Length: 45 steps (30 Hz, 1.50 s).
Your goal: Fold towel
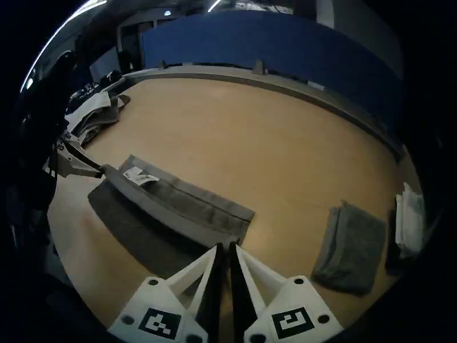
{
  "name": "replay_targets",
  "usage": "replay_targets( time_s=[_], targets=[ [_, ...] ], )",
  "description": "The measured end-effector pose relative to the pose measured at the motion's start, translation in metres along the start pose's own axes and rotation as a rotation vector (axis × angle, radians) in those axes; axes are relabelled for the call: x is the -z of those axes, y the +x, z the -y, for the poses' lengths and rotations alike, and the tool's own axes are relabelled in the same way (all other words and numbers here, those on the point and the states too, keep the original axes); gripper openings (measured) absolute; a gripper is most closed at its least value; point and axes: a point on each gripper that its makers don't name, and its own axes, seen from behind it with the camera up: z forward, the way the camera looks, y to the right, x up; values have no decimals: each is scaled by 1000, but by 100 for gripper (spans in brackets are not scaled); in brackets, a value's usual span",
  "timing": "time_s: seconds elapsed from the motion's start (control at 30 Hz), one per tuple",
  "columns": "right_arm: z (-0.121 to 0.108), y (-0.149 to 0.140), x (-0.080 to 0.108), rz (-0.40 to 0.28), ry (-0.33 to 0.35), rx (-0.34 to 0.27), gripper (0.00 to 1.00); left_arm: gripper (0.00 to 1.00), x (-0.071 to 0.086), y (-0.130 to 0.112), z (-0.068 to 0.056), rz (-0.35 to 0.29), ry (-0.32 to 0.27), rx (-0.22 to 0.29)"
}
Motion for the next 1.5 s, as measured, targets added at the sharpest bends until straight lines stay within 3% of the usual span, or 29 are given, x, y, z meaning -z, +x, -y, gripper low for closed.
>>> replay_targets(
  time_s=[0.23,0.33,0.67,0.87,0.93,1.07,1.33,1.5],
  targets=[
    [-6,-1,-13,31,-27,23,16,18,-12,1,10,0,24,13],
    [-10,-2,-17,42,-44,37,33,23,-15,3,14,-5,34,19],
    [-19,-3,-27,54,-91,69,60,38,-20,11,28,-22,70,24],
    [-33,9,-32,16,-150,54,71,59,-19,20,37,-40,96,27],
    [-35,13,-33,8,-161,49,76,61,-17,22,41,-47,106,23],
    [-37,18,-31,-5,-170,47,87,93,-11,27,46,-66,124,4],
    [-33,20,-24,-22,-157,45,99,94,-1,28,47,-85,132,-4],
    [-29,15,-19,-20,-147,49,100,94,2,25,46,-90,132,5]
  ],
)
